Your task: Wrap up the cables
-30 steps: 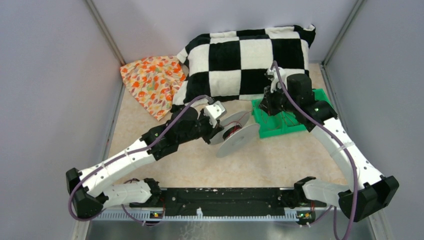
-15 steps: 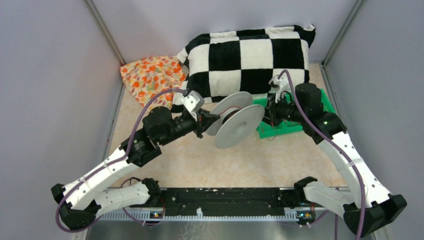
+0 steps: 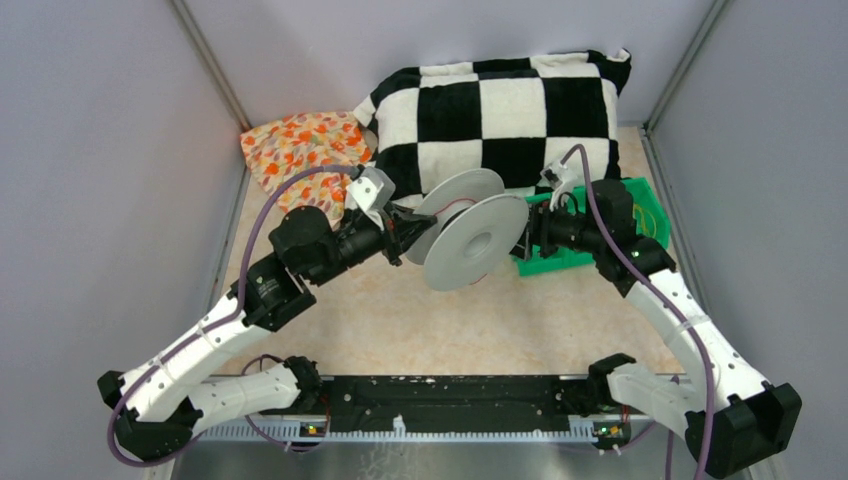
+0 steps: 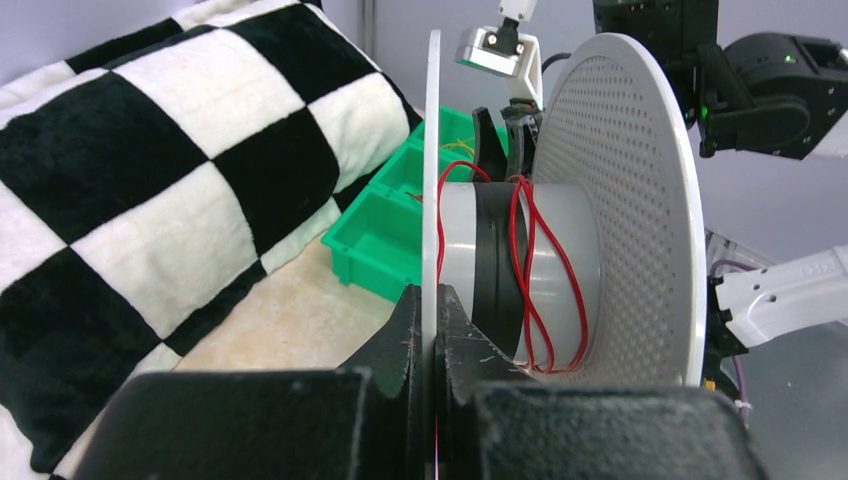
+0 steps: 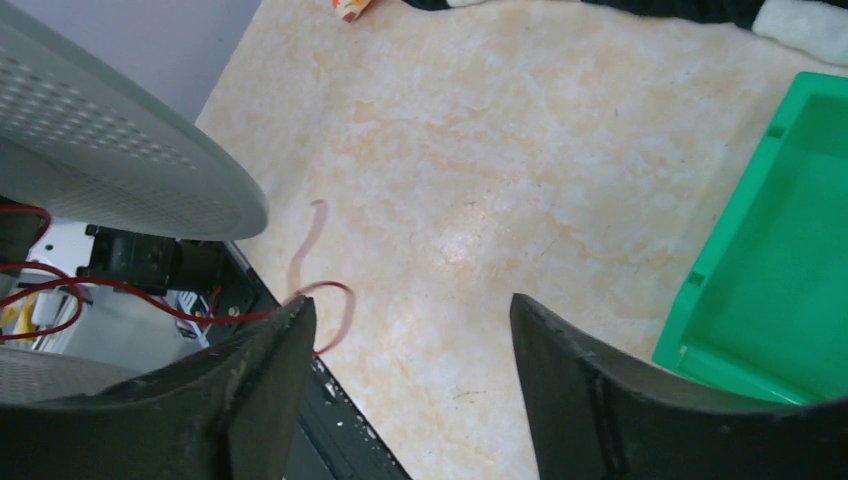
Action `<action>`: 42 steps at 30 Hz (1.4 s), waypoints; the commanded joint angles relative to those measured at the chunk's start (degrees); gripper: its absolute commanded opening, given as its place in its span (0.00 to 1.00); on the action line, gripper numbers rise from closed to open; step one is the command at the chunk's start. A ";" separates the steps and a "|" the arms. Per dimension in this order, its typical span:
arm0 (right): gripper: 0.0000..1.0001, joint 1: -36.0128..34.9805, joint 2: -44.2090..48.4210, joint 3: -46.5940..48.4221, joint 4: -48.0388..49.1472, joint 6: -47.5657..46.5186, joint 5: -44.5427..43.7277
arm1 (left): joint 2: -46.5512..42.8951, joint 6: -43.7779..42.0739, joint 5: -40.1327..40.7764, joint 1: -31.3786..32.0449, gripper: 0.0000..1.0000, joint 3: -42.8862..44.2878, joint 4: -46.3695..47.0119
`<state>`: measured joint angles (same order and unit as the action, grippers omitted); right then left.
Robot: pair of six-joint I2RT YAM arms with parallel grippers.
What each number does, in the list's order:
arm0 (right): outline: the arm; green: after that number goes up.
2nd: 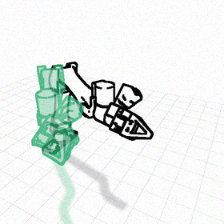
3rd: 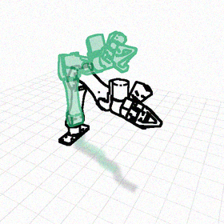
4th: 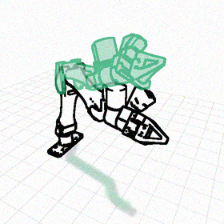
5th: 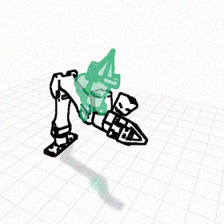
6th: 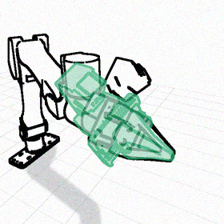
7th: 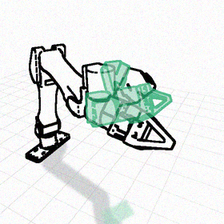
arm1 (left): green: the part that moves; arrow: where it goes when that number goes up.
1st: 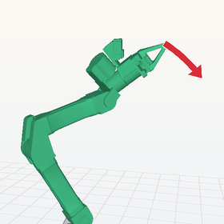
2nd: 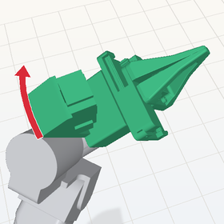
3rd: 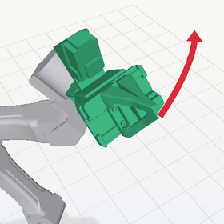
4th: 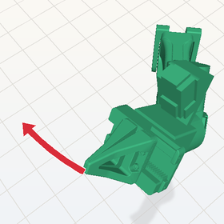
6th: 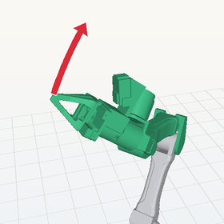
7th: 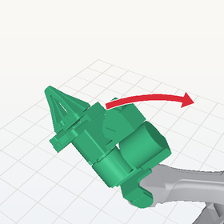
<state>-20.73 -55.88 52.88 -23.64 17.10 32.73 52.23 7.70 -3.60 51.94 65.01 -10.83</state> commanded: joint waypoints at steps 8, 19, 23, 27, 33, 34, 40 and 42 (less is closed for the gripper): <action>0.82 0.08 2.46 2.04 -1.45 -3.39 -1.56 | -1.61 2.98 10.78 -0.25 0.00 6.58 4.84; 0.83 0.65 6.86 1.91 1.22 -1.97 -9.12 | 1.78 3.43 13.62 -0.26 0.00 13.30 2.27; 0.83 0.68 13.22 -1.94 8.41 2.39 -12.79 | 3.64 3.48 14.68 -0.27 0.00 14.52 2.20; 0.82 0.69 18.53 -7.05 14.52 9.92 -15.38 | 4.53 4.46 15.94 -0.26 0.00 14.50 4.03; 0.81 0.62 25.38 -17.78 27.84 25.98 -15.85 | 4.83 5.59 18.72 -0.26 0.00 13.36 7.35; 0.79 0.48 25.79 -18.80 28.91 27.19 -16.12 | 4.82 5.53 19.32 -0.27 0.00 13.07 7.97; 0.77 -2.42 25.20 -22.00 33.51 30.24 -20.21 | 5.56 5.17 21.06 -0.33 0.00 12.46 10.08; 0.79 -3.73 23.59 -23.36 36.77 31.53 -20.71 | 5.62 5.38 21.02 -0.33 0.00 12.46 10.37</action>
<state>-22.15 -30.94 30.85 3.36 44.03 14.85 58.24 12.08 16.05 51.64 76.69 -9.96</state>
